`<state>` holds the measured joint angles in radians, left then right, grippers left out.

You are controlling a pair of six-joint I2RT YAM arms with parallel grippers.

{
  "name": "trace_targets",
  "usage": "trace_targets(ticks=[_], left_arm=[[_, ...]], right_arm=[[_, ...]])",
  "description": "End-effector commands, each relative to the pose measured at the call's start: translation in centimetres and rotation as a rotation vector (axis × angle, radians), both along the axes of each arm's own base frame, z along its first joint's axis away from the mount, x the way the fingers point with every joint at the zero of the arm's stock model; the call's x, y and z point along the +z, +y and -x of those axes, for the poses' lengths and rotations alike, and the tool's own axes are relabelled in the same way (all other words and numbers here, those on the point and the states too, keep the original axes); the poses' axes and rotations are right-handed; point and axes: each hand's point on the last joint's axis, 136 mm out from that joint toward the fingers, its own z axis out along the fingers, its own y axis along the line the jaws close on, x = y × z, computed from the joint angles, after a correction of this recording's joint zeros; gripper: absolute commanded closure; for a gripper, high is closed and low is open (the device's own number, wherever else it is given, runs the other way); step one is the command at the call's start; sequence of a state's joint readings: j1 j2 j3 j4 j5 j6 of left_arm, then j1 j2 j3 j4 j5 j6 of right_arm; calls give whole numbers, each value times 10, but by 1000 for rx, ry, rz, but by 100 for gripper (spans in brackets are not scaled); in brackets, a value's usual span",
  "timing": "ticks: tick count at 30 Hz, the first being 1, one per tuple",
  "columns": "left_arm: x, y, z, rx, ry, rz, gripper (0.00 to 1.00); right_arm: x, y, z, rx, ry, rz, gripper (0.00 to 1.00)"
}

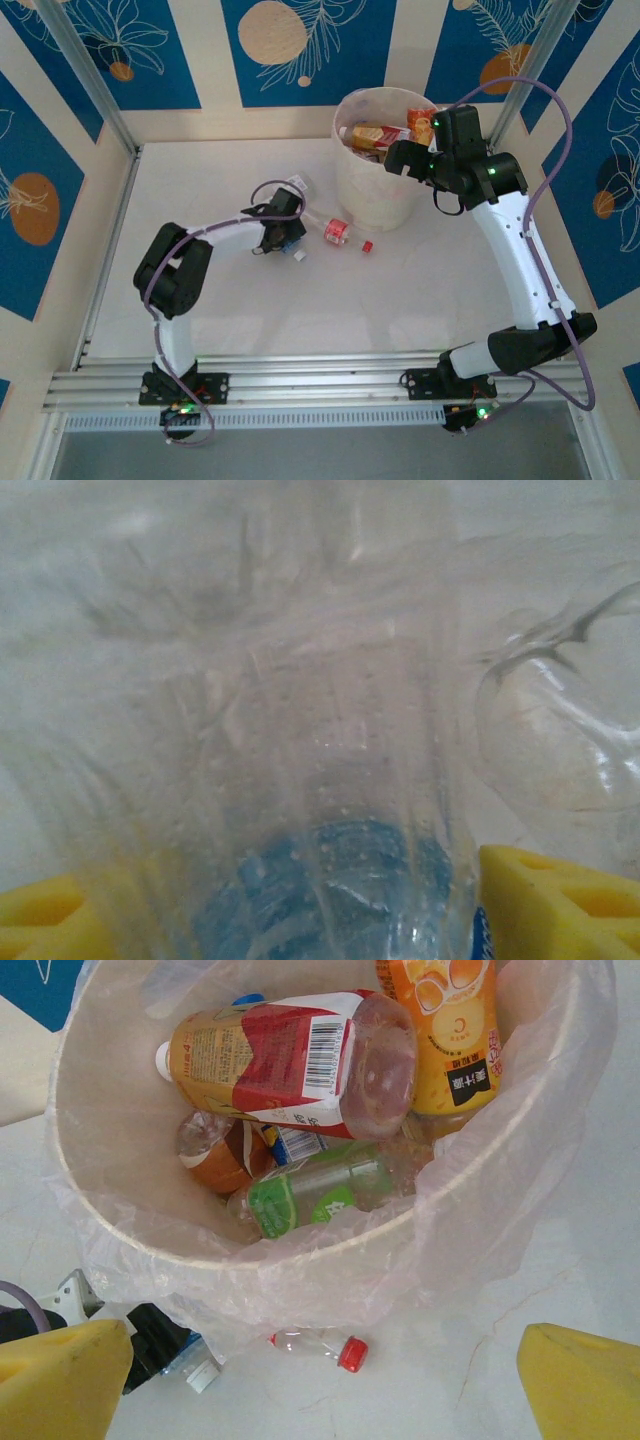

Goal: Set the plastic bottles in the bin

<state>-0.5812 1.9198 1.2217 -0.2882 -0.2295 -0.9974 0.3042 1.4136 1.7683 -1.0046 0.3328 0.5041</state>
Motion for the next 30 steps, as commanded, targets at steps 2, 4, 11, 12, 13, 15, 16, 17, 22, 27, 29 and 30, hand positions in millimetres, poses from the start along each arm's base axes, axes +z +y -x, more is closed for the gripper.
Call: trace_targets(ticks=[2,4,11,12,13,15,16,17,22,27,29,30], left_arm=[[-14,11,18,0,46,-33,30],[-16,14,21,-3,49,-44,34],[-1,18,22,-31,7,-62,45],[3,19,21,-38,-6,-65,46],[10,19,21,-49,-27,-68,48],[26,20,19,-69,-71,-75,48],[35,20,19,-82,-99,-78,49],[44,21,19,-98,-125,-85,49],[101,16,22,-219,-302,-101,50],[165,-7,32,-427,-556,-13,50],[191,-20,41,-532,-654,37,49],[202,-26,46,-580,-696,59,49]], right_arm=[[7,6,4,13,-24,-31,1],[7,7,4,13,-24,-32,1],[8,11,4,26,-25,-35,1],[8,12,5,28,-25,-33,1],[6,13,6,31,-20,-32,1],[6,16,7,40,-19,-33,1],[6,18,8,47,-18,-36,1],[6,20,8,55,-17,-42,1],[7,41,13,134,-13,-102,1],[14,71,21,266,-22,-211,1],[18,85,25,331,-29,-262,1],[20,92,27,369,-33,-291,1]])
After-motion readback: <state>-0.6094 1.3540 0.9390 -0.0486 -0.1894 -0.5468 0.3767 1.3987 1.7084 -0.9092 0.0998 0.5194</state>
